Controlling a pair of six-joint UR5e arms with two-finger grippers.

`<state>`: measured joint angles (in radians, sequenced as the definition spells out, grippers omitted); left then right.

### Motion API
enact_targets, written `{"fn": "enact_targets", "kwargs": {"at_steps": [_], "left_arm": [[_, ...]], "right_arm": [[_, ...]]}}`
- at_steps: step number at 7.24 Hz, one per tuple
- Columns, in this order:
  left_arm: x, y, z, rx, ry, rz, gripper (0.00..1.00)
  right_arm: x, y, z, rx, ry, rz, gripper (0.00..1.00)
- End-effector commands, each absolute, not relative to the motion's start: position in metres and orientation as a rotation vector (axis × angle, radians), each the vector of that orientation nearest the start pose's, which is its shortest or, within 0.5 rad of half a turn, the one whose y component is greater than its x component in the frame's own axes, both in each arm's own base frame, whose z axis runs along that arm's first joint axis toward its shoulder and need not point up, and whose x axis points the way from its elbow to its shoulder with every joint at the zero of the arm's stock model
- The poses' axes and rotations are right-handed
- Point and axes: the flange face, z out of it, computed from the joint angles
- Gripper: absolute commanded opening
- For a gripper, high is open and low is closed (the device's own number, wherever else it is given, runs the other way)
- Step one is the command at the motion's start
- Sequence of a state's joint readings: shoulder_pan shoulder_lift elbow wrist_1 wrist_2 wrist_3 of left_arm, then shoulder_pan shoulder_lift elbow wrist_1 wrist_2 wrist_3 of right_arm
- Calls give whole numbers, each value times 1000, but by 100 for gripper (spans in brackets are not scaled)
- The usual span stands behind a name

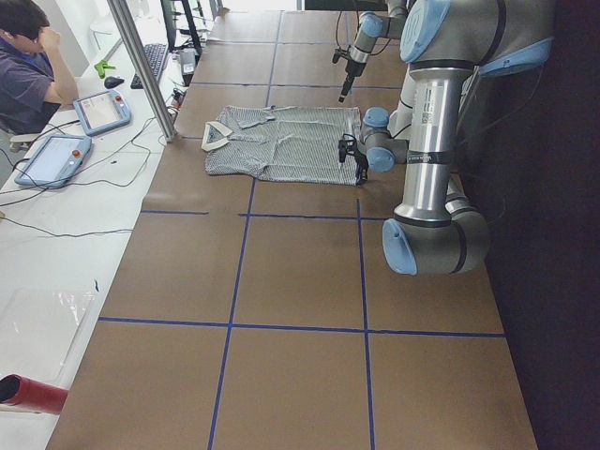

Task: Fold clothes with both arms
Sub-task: 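Grasp the hem corners with both grippers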

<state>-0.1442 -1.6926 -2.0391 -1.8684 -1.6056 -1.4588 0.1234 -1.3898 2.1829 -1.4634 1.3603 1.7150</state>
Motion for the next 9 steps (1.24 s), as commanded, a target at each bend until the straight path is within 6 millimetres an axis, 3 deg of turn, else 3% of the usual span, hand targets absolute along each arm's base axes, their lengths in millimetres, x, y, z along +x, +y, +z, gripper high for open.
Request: {"fn": "enact_targets", "kwargs": {"at_steps": [1,5,7,9], "left_arm": [[493,-203,353,83,882,-16,0],[489,-203,349,89,889,-13,0],[490,-203,343,89,901,-12,0],[491,-203,338,89,912,-12,0]], "right_arm": [[-468,-211,283,188,-904,340,90],[-470,-206,283,184,-905,335,89],[-482,-185,290,120,-883,448,67],[-492,-168,305,124,-811,415,66]]}}
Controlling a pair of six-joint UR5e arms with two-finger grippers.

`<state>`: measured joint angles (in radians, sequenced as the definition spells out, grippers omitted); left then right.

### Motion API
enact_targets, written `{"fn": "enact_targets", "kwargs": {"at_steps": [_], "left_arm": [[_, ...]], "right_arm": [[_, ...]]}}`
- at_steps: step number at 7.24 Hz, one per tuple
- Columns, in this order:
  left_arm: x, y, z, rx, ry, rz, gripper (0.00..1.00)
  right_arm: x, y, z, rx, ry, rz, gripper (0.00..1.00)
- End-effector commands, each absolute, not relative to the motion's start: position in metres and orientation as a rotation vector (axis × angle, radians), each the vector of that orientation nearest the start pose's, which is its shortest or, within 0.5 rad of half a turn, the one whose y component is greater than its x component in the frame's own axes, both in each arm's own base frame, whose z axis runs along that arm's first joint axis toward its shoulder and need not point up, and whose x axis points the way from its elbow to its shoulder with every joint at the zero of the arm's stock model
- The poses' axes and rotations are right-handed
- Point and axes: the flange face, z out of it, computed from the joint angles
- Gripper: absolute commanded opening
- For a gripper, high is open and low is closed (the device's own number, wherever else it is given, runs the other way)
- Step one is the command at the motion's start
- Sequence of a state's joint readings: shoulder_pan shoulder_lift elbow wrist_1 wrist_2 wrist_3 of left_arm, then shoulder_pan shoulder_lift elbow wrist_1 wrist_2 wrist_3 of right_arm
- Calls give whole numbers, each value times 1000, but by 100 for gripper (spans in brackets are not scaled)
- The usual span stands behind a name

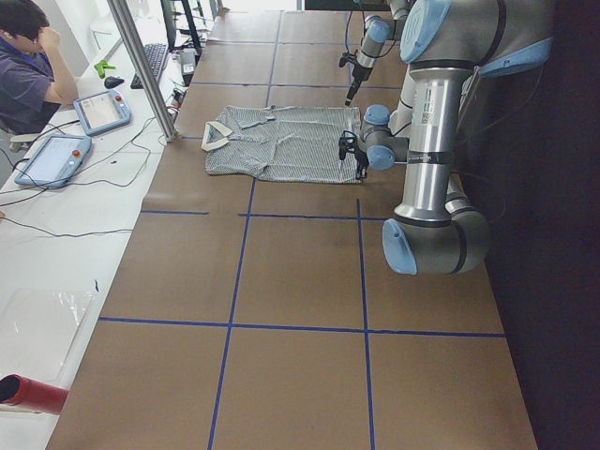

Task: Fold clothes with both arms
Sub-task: 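Grasp the hem corners with both grippers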

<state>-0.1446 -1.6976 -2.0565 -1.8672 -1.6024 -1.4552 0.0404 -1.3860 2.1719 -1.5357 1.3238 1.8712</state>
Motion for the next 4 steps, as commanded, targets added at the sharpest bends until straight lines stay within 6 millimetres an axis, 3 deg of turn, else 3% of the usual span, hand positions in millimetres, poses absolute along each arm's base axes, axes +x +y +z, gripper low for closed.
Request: {"fn": "enact_targets", "kwargs": {"at_steps": [1,2,4], "left_arm": [[492,-203,336,89,916,-12,0],[492,-203,336,89,916,-12,0],[491,-203,334,90,921,-12,0]], "right_arm": [[-502,-164,318,144,-783,411,66],[-509,-162,328,140,-765,445,61],[-513,-152,329,131,-766,438,61]]}}
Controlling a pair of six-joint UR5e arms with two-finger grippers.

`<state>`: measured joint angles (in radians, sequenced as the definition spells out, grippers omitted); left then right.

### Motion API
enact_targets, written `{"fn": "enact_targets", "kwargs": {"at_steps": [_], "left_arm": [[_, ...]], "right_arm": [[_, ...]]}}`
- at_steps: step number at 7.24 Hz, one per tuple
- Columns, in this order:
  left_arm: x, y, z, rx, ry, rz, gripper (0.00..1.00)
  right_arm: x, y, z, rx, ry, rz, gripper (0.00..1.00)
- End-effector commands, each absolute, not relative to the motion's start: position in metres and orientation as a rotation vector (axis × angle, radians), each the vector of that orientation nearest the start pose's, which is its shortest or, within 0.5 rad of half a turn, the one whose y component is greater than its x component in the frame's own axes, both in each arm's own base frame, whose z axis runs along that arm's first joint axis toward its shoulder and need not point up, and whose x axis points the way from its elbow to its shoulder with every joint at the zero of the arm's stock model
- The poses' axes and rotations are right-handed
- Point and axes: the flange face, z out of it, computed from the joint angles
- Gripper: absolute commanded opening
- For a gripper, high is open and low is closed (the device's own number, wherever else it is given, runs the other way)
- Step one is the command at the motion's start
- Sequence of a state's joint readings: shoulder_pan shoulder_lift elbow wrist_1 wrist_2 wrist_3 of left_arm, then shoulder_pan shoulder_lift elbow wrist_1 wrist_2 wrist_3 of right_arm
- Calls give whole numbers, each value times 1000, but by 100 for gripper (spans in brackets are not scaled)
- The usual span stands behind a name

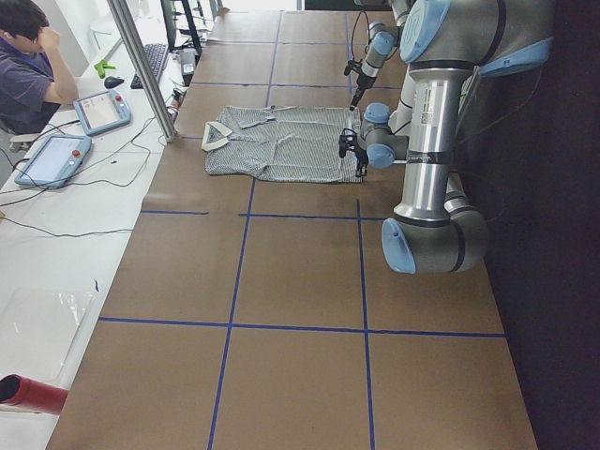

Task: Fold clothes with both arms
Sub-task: 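Grasp the hem corners with both grippers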

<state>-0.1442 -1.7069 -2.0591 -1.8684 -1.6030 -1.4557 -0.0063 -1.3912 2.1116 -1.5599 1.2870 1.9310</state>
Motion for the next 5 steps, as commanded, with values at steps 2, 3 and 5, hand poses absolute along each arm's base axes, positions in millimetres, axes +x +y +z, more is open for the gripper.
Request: {"fn": "enact_targets", "kwargs": {"at_steps": [2,3,5], "left_arm": [[491,-203,334,91,921,-14,0],[491,-203,334,90,921,-12,0],[491,-203,334,90,920,-12,0]], "right_arm": [[-514,-148,334,144,-757,433,61],[-515,-148,336,146,-753,434,61],[-518,-147,341,146,-742,433,61]]}}
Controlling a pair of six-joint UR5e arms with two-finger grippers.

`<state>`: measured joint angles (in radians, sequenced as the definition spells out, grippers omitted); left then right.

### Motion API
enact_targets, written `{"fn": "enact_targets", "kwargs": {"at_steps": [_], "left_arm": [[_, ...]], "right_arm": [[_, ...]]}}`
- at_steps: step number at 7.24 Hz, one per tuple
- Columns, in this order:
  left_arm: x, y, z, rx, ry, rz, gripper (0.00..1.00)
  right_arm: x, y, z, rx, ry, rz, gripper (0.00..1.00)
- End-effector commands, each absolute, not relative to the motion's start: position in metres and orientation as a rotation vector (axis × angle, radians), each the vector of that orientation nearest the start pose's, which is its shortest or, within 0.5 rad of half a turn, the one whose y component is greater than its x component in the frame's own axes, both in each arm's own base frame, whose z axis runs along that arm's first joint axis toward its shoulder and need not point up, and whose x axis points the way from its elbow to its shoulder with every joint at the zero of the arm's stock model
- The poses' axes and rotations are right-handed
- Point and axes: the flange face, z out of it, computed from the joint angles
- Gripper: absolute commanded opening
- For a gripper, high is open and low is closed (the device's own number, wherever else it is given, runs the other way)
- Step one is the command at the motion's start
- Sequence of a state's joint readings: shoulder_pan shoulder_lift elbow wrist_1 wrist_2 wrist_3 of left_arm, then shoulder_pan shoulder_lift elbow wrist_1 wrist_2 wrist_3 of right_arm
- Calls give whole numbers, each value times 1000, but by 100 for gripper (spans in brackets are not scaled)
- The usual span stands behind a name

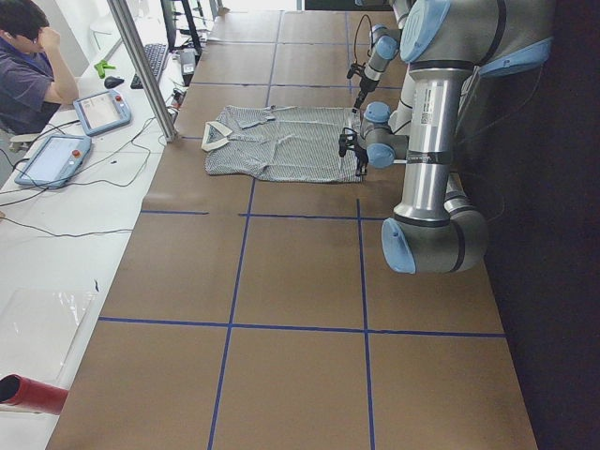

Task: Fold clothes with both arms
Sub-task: 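Grasp the hem corners with both grippers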

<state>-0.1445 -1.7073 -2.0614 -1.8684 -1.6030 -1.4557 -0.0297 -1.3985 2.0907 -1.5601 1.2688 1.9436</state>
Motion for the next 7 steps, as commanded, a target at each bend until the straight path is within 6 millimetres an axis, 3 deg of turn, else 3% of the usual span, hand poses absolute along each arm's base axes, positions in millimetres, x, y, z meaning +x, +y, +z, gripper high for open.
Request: {"fn": "enact_targets", "kwargs": {"at_steps": [1,2,4,7], "left_arm": [[491,-203,334,90,919,-12,0],[490,-203,333,90,922,-12,0],[490,-203,331,91,927,-14,0],[491,-203,330,93,928,-15,0]], "right_arm": [[-518,-147,341,146,-742,433,61],[-519,-146,343,143,-740,438,56],[-521,-146,342,110,-757,567,0],[-518,-151,333,125,-777,579,0]]}}
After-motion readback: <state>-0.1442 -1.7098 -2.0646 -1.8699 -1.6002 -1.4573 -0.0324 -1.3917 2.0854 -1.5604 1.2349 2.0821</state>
